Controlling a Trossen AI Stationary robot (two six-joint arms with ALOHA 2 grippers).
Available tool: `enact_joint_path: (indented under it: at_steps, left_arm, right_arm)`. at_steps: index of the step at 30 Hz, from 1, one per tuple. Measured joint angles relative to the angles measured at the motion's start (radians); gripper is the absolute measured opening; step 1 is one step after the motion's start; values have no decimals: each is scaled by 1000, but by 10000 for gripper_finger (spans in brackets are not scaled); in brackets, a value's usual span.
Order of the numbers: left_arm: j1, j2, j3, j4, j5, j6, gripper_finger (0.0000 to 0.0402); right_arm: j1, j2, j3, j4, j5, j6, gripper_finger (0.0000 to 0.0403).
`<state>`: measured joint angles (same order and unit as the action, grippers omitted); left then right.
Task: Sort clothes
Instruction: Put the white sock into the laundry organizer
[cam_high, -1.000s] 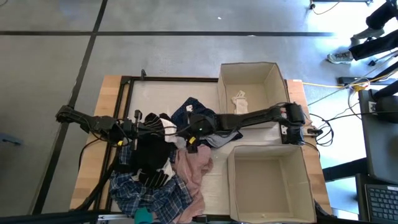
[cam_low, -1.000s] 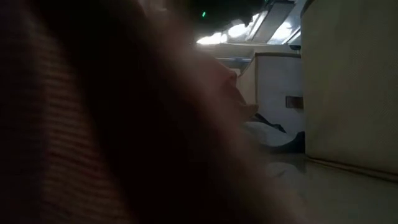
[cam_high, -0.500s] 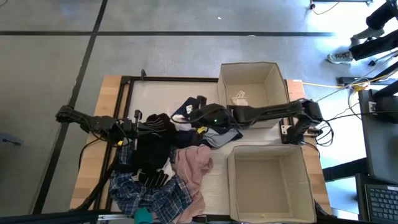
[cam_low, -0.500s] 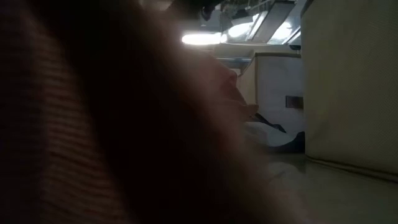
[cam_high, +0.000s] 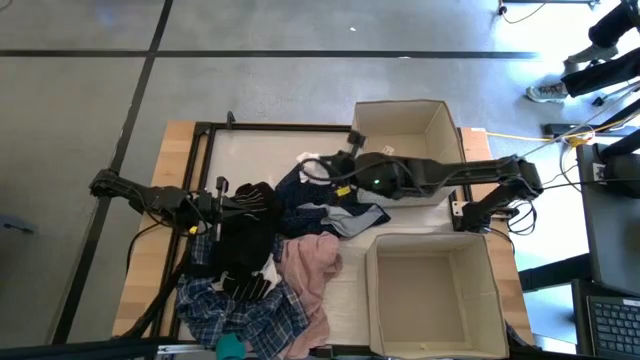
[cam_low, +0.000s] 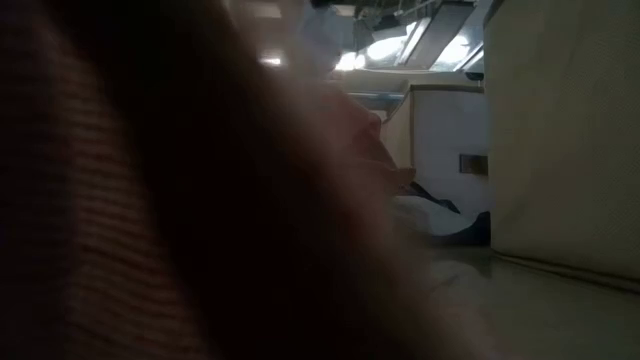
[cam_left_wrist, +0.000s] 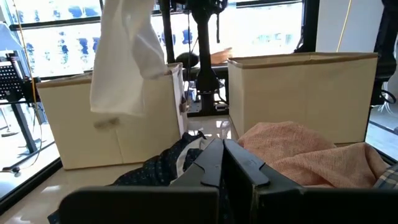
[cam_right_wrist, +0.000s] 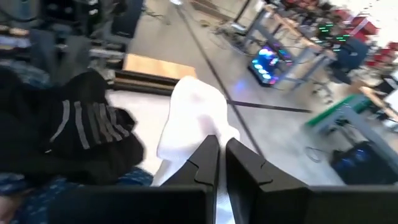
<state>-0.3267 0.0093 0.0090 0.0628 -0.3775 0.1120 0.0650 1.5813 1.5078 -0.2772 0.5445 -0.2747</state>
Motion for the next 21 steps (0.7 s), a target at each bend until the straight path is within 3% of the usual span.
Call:
enact_joint_path:
  at_steps: [11,21]
  left_arm:
    - [0,0,0,0,0,0,1]
    - [0,0,0,0,0,0,1]
  right_arm:
    - [0,-143,0,-120,123,5,26]
    - [0,-242,0,-296,350,13,26]
